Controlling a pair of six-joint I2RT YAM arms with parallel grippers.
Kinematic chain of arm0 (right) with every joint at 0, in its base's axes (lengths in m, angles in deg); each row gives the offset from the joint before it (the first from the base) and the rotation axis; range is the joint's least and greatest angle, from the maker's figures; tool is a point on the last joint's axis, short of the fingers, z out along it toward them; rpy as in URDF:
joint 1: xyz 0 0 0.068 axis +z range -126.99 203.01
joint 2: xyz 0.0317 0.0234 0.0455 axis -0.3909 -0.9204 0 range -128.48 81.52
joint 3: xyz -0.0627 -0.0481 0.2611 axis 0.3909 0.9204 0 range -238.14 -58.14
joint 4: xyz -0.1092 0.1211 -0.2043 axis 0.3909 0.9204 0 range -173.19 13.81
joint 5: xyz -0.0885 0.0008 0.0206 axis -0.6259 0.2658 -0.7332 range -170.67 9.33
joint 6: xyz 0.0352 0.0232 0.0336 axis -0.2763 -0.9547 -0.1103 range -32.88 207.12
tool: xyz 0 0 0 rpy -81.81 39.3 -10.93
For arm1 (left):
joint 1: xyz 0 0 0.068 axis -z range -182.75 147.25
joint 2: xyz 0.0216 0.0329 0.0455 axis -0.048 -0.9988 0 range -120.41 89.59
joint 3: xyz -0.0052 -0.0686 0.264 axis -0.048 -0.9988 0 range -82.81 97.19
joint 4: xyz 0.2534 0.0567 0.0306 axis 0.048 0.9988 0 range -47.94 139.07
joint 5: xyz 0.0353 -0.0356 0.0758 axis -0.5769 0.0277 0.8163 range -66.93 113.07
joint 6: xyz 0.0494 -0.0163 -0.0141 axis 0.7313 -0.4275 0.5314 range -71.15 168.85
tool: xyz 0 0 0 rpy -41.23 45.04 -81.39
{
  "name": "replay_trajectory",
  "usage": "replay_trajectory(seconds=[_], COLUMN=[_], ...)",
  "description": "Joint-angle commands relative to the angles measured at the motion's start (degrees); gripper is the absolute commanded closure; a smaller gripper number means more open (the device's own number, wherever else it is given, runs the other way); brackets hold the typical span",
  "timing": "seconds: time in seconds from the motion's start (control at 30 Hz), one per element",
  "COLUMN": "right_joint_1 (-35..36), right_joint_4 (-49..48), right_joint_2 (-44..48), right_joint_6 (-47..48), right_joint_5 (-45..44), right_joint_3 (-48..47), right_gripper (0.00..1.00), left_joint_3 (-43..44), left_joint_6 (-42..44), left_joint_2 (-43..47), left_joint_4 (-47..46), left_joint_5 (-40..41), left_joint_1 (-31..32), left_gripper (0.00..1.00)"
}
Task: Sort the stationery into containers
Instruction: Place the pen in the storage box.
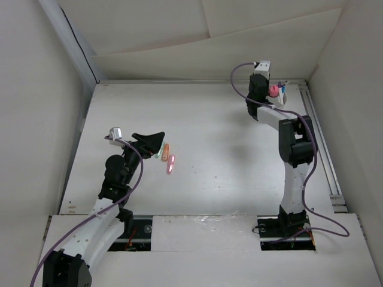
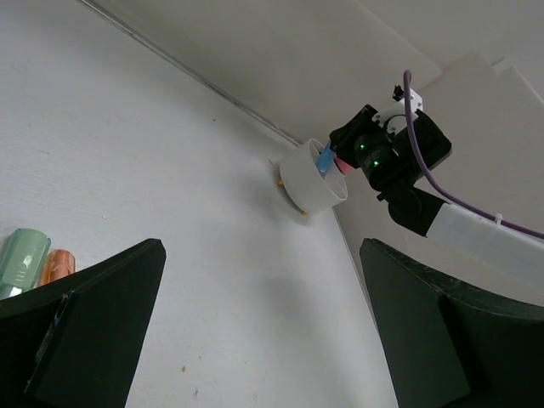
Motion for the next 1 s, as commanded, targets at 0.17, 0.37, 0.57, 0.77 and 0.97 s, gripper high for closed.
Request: replay_trajectory(seconds=[0.17,0.37,0.57,0.77,0.97], right_joint_1=[0.23,0.23,0.76,1.98,4.7], right_joint_4=[-3.61,-3.61,-3.61,-2.99,7.34], right_joint_2=[-2.0,-1.48,2.74,8.98,17.68], right_joint_6=[1.52,0.91,0.29,-0.32,-6.99], right_joint_5=[-2.44,-2.44,-1.38,0.73,16.67], right_joint_3=[-3.64,-1.1,1.28,4.18,7.7], right_gripper=[0.74,0.6,0.46,0.42,0.59], left_joint_3=[-0.33,-0.33,-0.33,-0.33,0.2], left_joint_6=[0.62,0.62,0.62,0.62,1.14], left_joint_2=[-0.89,-0.89,-0.89,-0.37,-0.36], left_joint_4=[-2.02,-2.02,-2.02,-2.02,-0.35], left_joint_5=[-0.07,-0.07,-0.07,-0.07,1.59], left_joint_1=[0.03,0.03,0.03,0.03,0.03], left_gripper=[0.0,0.0,0.0,0.0,0.0])
